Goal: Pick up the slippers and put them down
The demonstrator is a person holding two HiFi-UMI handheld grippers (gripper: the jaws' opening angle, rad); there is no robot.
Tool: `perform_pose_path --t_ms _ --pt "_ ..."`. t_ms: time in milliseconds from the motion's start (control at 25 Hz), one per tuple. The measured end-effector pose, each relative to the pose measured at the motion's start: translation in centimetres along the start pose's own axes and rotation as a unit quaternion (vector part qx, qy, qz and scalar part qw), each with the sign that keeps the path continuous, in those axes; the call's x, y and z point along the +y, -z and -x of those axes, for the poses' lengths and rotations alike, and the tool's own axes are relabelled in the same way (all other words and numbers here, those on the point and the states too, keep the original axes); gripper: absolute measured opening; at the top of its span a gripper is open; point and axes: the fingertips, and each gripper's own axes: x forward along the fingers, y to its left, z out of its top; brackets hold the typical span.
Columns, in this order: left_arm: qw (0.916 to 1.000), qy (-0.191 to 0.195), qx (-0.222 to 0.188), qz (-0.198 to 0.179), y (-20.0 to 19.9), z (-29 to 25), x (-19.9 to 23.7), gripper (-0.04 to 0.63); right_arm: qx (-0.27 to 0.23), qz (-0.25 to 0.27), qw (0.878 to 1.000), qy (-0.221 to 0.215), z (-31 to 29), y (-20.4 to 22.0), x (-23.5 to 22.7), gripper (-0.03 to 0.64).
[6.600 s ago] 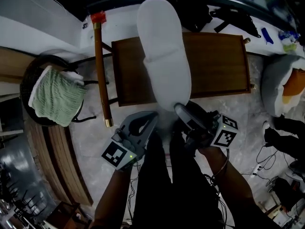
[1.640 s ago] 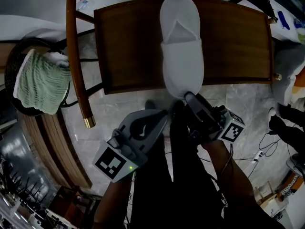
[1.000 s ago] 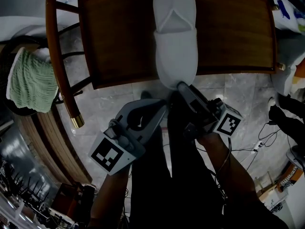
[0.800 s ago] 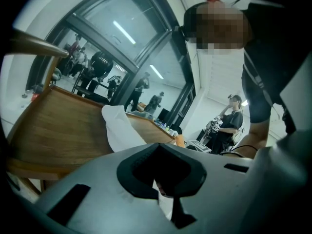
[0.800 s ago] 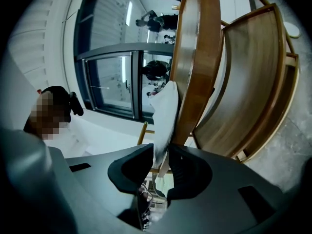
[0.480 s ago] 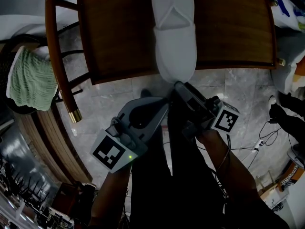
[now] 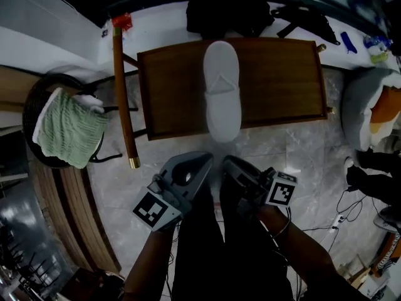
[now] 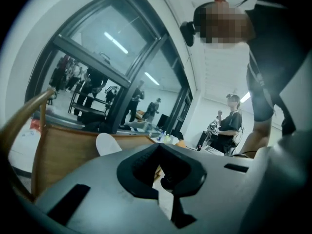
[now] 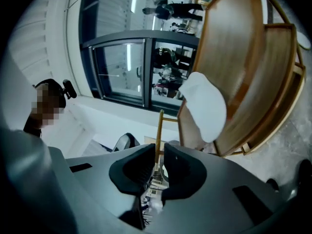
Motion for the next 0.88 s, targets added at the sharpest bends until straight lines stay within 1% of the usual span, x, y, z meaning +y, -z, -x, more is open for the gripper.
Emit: perform_pose_path --t_ms 80,160,240,320,400,440,520,560,760,880 --pt "0.9996 0.004 -0.017 -0.025 -3.7 -0.4 -0.3 0.003 0.000 0.040 0.999 -0.019 -0.7 -2.0 3.5 0.057" --pt "0.9985 0.008 -0.030 -0.045 -7.5 -0.7 -1.1 0.003 -0.002 0.090 0.995 -0.045 -1.4 -4.3 7.9 0.047" --pt "0.9976 0.012 -0.039 -0.056 -10.7 -0.3 -2.8 0.003 -0.001 0.147 0.987 -0.065 -1.3 -5.7 12.6 0.043" --pt "0.9975 0.017 -0.039 -0.057 -13.3 0.4 -4.9 0.003 -0.006 0.207 0.975 -0.078 -0.8 -6.8 17.2 0.040" --pt "0.9975 0.024 -0.027 -0.061 -15.1 1.1 -6.8 0.003 -0.013 0.267 0.960 -0.086 0.0 -7.9 21.5 0.040" --pt "0.9973 0.030 -0.015 -0.066 -15.6 1.2 -7.4 0.003 -0.017 0.301 0.949 -0.088 0.2 -8.7 23.4 0.040" --pt "0.9953 0.041 0.006 -0.087 -17.1 1.0 -7.5 0.003 -0.027 0.368 0.925 -0.093 -0.1 -10.6 26.9 0.040" --pt "0.9939 0.044 0.007 -0.101 -18.2 0.9 -7.5 0.003 -0.032 0.394 0.913 -0.095 -0.2 -11.3 28.3 0.040" --pt "0.9869 0.055 -0.027 -0.149 -23.0 2.6 -9.6 0.003 -0.030 0.485 0.869 -0.094 0.6 -11.9 33.5 0.040" --pt "0.9816 0.064 -0.034 -0.177 -25.1 3.8 -10.9 0.003 -0.034 0.529 0.845 -0.076 0.8 -12.4 35.0 0.040"
